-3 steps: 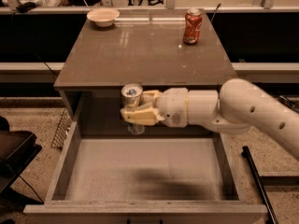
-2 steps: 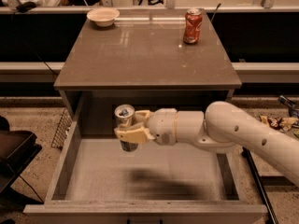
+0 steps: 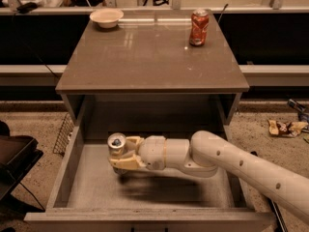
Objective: Place redbull can into top drawer
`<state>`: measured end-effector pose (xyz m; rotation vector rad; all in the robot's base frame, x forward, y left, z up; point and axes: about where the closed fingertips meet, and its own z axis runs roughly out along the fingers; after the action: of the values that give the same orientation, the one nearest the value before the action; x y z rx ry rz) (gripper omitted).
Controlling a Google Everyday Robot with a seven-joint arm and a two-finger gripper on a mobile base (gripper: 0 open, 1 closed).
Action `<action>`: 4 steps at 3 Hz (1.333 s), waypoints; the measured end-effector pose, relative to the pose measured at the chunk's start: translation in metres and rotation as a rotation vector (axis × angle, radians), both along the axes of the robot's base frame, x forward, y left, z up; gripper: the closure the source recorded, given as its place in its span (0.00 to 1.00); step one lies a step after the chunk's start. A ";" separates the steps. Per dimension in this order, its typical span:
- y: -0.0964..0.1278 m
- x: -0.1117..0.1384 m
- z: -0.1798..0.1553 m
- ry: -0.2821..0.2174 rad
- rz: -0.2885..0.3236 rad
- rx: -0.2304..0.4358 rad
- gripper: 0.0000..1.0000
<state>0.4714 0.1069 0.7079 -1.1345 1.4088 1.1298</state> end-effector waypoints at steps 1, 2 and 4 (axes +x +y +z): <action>0.010 -0.004 -0.020 -0.032 0.031 0.049 1.00; 0.013 -0.017 -0.034 -0.042 0.068 0.048 1.00; 0.016 -0.018 -0.033 -0.042 0.074 0.049 0.61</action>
Offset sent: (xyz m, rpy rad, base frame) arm -0.0305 0.0125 -0.0509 0.0377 -0.0531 0.1036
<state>0.4531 0.1227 0.6746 -1.1773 1.3093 1.1796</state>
